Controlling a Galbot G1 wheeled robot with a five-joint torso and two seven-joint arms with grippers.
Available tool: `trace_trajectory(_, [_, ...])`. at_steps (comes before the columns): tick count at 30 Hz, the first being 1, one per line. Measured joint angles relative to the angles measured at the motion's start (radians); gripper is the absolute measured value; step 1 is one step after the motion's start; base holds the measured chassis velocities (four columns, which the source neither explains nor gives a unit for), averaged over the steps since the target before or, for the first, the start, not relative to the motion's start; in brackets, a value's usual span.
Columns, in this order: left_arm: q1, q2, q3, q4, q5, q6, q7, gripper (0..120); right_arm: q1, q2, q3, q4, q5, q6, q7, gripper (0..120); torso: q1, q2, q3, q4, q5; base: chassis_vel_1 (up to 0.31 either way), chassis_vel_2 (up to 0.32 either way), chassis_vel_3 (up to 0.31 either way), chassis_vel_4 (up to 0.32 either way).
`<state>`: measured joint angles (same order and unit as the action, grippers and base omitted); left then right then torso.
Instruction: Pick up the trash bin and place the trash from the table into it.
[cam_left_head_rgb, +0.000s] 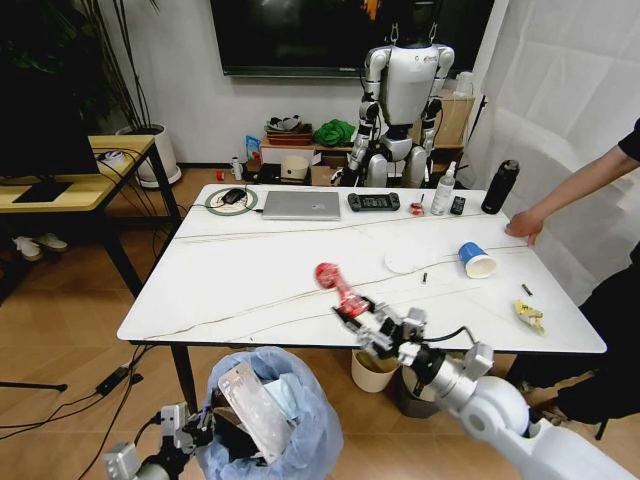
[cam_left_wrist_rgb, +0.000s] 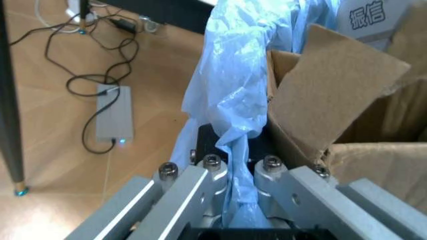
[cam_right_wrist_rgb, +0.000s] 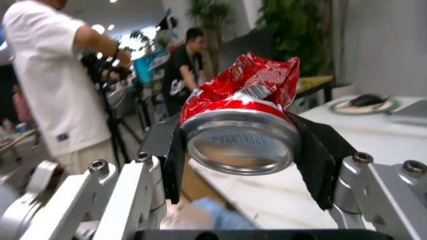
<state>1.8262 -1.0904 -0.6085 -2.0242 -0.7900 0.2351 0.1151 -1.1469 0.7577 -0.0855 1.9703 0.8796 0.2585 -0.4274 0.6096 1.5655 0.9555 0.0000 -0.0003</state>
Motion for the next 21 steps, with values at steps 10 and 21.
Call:
trace_trajectory(10, [-0.07,0.033,0.018,0.025,-0.044,0.011,-0.001,0,0.084,0.002,-0.186,-0.058,-0.065,0.023,-0.021,48,0.0,0.0,0.0,-0.0001,-0.0001,0.0,0.0,0.0,0.0])
trace_trajectory(21, [-0.072,0.015,0.012,0.015,-0.053,0.022,-0.006,0,0.2,0.047,-0.337,-0.102,-0.084,0.036,-0.006,48,0.0,0.0,0.0,0.0,0.0003,0.0,0.0,0.0,0.0])
